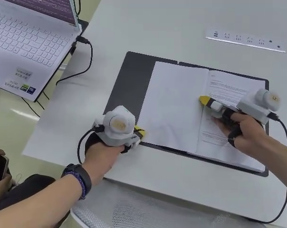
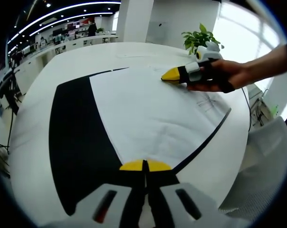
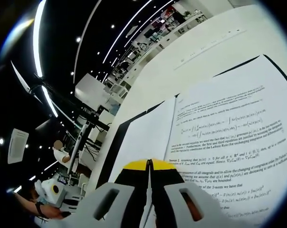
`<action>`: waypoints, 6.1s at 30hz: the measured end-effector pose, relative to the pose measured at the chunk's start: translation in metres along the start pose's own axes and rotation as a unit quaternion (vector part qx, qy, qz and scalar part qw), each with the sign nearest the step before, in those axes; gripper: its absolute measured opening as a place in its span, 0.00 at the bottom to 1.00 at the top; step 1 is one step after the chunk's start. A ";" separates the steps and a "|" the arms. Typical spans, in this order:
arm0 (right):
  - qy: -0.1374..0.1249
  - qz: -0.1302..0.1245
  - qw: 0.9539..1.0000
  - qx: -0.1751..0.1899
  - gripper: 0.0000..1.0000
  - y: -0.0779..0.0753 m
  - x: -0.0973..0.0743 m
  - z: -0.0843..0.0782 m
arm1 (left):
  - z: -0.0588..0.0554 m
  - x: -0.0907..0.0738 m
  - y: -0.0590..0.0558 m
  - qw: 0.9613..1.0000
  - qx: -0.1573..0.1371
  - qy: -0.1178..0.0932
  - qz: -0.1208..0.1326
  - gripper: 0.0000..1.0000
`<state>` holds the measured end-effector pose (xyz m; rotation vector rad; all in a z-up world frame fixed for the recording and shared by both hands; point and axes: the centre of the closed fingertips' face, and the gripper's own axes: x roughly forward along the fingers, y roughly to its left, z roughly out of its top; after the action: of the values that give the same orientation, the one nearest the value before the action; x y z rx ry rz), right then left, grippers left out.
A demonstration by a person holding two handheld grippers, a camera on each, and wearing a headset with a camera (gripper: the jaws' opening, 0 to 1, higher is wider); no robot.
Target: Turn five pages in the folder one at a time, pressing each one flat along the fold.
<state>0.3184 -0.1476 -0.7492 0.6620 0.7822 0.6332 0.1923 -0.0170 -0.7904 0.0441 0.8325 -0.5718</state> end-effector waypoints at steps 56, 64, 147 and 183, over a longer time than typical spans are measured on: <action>-0.114 -0.034 0.991 0.060 0.00 -0.066 0.085 0.095 | 0.001 -0.002 0.000 1.000 -0.022 -0.005 -0.001 0.00; -0.117 -0.033 0.991 0.058 0.00 -0.065 0.082 0.093 | 0.001 -0.003 0.001 1.000 -0.023 -0.008 -0.002 0.00; -0.034 -0.005 0.999 -0.013 0.00 -0.005 -0.036 -0.067 | -0.002 -0.001 0.000 0.999 -0.033 -0.011 -0.018 0.00; -0.014 -0.008 1.000 0.000 0.00 0.005 -0.071 -0.121 | -0.003 -0.001 -0.001 1.000 -0.011 0.023 0.001 0.00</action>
<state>0.1820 -0.1595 -0.7805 0.6626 0.7613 0.6076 0.1896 -0.0170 -0.7915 0.0375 0.8837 -0.5612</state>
